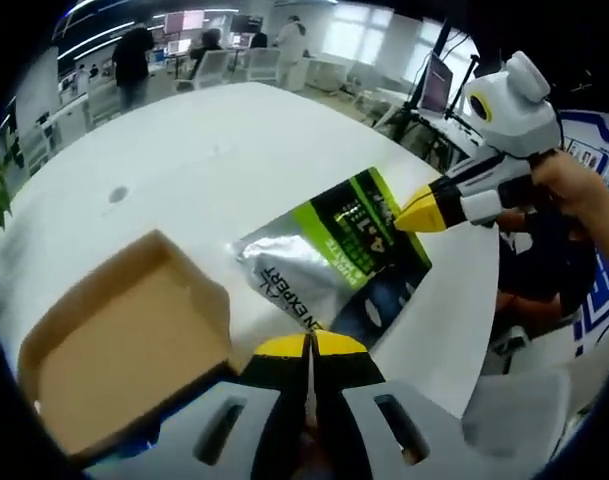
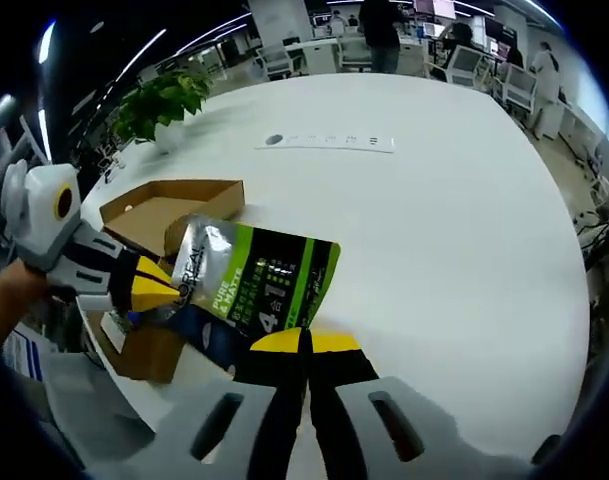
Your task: Operate the shoe box by opening the lid, removing the specified soft item, and placing it in the target area until the item is outside and the box remains undamaged.
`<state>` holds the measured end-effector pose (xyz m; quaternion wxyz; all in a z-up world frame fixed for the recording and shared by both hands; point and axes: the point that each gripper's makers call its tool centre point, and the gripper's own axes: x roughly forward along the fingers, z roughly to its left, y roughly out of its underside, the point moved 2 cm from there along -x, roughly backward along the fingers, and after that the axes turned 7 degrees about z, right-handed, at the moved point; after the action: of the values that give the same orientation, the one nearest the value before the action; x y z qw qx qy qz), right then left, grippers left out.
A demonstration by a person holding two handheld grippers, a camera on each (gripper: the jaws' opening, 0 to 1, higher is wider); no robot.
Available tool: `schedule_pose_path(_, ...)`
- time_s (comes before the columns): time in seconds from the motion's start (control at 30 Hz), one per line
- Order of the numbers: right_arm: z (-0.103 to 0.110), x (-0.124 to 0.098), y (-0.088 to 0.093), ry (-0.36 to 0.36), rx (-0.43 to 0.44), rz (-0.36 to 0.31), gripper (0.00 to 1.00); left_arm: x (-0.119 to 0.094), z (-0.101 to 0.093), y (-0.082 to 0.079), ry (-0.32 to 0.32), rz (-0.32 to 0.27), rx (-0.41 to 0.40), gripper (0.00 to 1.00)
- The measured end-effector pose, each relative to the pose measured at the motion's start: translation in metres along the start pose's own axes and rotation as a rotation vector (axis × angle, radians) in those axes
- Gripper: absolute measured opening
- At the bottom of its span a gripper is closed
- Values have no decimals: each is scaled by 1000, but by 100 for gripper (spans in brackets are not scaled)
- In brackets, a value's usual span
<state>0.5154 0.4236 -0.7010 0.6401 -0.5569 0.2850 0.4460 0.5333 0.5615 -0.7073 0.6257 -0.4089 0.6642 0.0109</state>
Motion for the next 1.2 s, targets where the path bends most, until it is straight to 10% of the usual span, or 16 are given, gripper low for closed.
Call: schedule_pose_path(1.2, -28, 55, 11, 16, 53, 29, 0, 40, 6, 2, -127, 190, 264, 0)
